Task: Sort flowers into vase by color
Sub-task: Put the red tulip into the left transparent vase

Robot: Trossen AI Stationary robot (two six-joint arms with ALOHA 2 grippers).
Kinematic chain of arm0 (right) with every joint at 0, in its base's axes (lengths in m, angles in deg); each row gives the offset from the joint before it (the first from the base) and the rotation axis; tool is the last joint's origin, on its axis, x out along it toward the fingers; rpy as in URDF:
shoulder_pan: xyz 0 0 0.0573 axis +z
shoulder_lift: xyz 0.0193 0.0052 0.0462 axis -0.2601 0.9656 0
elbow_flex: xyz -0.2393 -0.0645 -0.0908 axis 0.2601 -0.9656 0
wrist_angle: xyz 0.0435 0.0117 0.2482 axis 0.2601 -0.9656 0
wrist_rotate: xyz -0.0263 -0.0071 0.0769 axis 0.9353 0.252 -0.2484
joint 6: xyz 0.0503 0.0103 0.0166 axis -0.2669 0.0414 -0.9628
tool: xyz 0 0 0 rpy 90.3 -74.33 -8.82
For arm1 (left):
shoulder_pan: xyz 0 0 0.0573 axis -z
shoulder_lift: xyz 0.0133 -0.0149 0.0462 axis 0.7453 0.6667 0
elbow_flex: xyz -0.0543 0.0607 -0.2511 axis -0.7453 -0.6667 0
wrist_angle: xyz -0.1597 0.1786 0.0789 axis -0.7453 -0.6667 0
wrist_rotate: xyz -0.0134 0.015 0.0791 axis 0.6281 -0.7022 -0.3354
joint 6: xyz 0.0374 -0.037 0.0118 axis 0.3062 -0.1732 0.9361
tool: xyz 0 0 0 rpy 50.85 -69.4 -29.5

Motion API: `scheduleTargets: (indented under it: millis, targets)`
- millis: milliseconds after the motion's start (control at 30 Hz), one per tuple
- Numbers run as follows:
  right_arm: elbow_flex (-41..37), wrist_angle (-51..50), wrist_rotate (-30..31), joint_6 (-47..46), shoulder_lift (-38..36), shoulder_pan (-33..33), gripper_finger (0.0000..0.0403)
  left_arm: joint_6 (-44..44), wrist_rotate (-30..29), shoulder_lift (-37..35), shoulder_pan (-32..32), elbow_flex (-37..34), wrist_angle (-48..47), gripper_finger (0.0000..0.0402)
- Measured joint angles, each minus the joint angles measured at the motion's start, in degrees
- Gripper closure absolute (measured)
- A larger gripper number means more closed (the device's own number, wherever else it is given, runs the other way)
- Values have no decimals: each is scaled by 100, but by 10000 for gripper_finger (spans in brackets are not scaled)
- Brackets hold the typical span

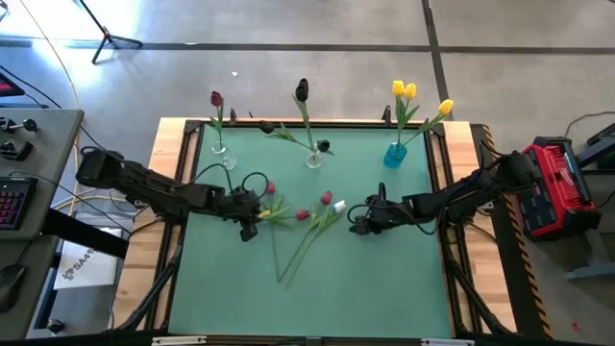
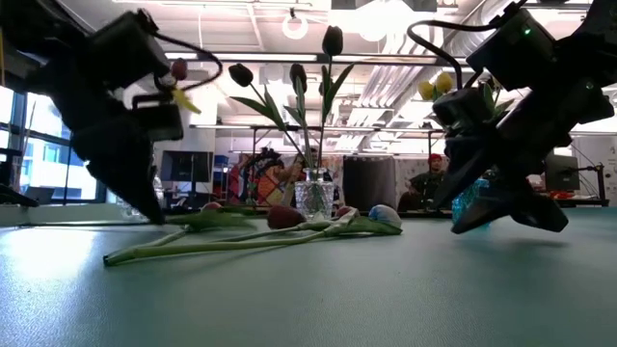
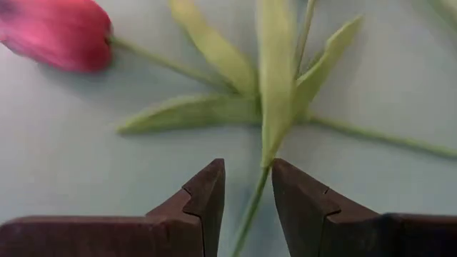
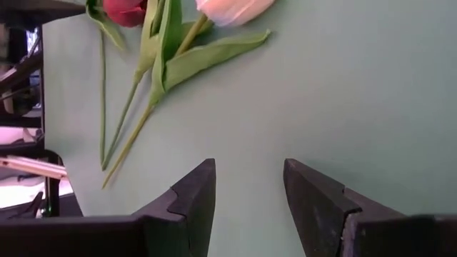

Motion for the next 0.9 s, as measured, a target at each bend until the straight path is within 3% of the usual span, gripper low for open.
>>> scheduleTargets:
  millis: [267,567,900]
  targets:
    - [0,1,-199,-3,0,0,247,-51,234,501,-7,33,188,305]
    - [0,0,-243,3,0,0,247,-390,304,516,-9,13,458,392]
    - [0,-93,-174,157,0,1,247,-1468,735,265,4,-15,1003,399]
